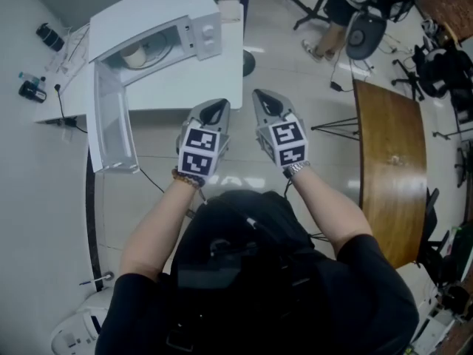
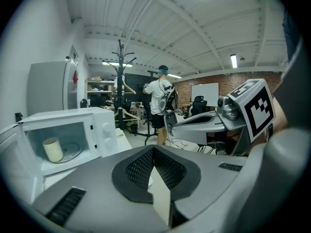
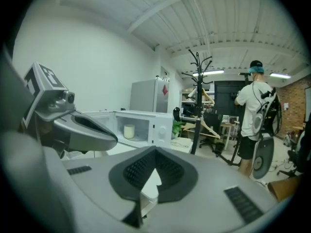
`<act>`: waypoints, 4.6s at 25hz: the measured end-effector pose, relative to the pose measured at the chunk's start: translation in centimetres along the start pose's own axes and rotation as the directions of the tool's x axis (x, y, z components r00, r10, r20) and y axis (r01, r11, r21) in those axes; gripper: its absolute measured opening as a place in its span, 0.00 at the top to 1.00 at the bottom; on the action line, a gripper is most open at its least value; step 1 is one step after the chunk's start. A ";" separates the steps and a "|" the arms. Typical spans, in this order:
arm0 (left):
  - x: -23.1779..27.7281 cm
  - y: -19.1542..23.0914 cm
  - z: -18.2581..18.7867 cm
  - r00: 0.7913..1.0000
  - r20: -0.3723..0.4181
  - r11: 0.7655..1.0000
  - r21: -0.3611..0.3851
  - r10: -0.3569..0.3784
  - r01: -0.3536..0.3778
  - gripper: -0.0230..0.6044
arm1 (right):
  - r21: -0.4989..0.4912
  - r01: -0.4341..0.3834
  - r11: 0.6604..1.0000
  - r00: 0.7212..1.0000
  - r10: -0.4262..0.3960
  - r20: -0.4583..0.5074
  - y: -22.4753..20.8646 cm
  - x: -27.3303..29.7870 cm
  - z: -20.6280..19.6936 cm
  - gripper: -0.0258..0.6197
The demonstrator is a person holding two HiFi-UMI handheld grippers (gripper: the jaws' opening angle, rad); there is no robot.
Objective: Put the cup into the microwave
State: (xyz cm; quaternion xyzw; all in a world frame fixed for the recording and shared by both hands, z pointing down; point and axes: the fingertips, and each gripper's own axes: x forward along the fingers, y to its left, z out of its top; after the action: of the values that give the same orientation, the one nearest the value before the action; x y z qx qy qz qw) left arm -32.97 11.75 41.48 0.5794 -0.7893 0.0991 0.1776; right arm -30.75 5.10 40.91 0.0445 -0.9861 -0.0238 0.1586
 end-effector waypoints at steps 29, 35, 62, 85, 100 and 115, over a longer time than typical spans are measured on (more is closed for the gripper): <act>12.2 -34.3 3.0 0.885 -0.115 0.856 0.225 -0.451 0.466 0.96 | 0.196 0.436 0.879 0.900 -0.429 -0.078 -20.9 -27.9 -11.1 0.96; 12.8 -41.8 2.9 0.842 -0.137 0.800 0.264 -0.522 0.539 0.96 | 0.228 0.519 0.824 0.854 -0.509 -0.105 -23.6 -35.0 -14.1 0.96; 15.7 -61.5 0.0 0.639 -0.276 0.551 0.336 -0.718 0.764 0.86 | 0.325 0.799 0.506 0.587 -0.773 -0.241 -27.1 -54.7 -21.9 0.96; 28.5 -67.1 -3.6 0.585 -0.395 0.500 0.303 -0.708 0.811 0.60 | 0.375 0.857 0.353 0.491 -0.780 -0.389 -33.2 -55.0 -25.2 0.96; 36.0 -70.1 -6.9 0.561 -0.483 0.466 0.313 -0.672 0.827 0.42 | 0.392 0.878 0.276 0.450 -0.757 -0.475 -36.8 -54.2 -27.9 0.96; 40.1 -74.5 -8.3 0.507 -0.536 0.379 0.338 -0.675 0.861 0.38 | 0.405 0.894 0.192 0.398 -0.756 -0.520 -40.4 -55.1 -30.2 0.96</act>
State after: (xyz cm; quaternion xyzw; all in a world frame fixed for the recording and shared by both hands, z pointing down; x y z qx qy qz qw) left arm 28.54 -43.56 61.28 0.8815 -0.3135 0.3230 0.1428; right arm 34.11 -30.87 49.94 0.6214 -0.7224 0.2329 0.1944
